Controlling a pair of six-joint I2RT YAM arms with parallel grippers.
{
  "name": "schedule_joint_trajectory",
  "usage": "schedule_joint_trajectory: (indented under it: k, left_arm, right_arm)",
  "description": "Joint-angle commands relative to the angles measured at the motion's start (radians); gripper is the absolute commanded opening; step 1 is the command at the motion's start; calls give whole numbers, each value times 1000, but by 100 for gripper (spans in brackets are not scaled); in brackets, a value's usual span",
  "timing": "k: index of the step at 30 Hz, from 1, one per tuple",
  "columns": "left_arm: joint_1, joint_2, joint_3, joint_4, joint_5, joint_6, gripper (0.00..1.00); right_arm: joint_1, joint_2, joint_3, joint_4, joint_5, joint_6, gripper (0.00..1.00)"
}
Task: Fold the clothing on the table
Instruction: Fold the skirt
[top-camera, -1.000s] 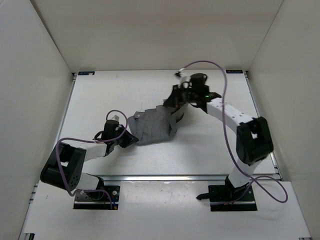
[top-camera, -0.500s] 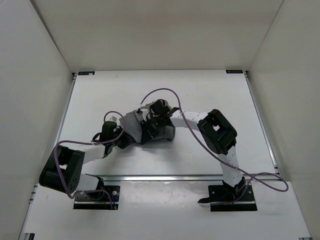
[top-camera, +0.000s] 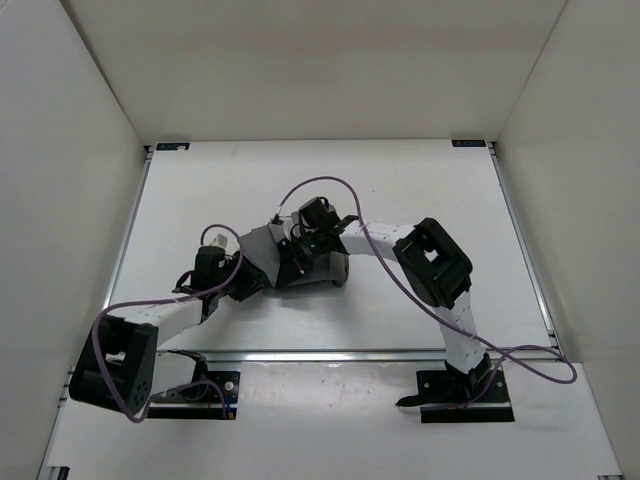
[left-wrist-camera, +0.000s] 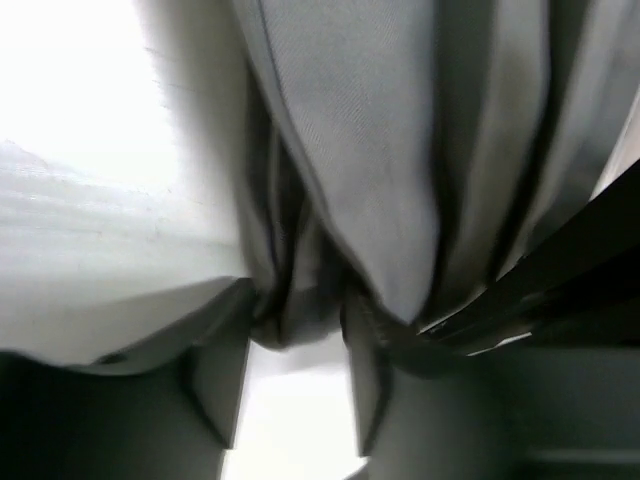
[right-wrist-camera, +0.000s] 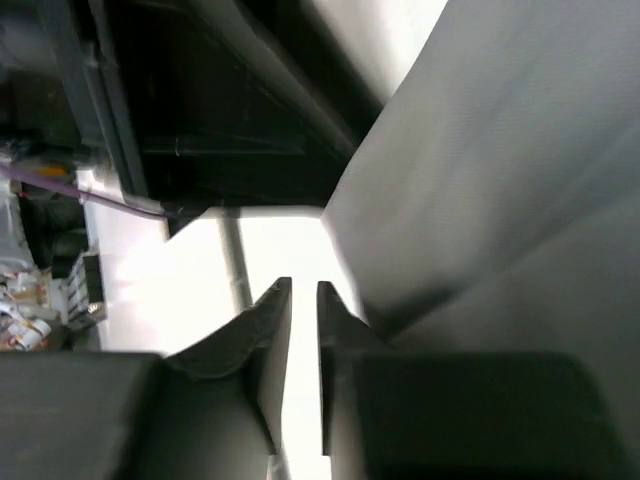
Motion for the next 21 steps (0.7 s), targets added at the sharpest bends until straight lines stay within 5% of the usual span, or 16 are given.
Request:
schedule_joint_trajectory:
  k: [1, 4, 12, 18, 21]
  left_arm:
    - [21, -93, 30, -77, 16, 20, 59]
    - [33, -211, 44, -140, 16, 10, 99]
    - [83, -372, 39, -322, 96, 93, 98]
    - [73, -322, 159, -558, 177, 300, 99]
    - [41, -314, 220, -675, 110, 371, 99]
  right_arm:
    - [-23, -205, -71, 120, -25, 41, 15]
    - [-64, -318, -117, 49, 12, 13, 25]
    - [-245, -714, -434, 146, 78, 59, 35]
    - [-366, -868, -550, 66, 140, 18, 37]
    - [-409, -888, -597, 72, 114, 25, 37]
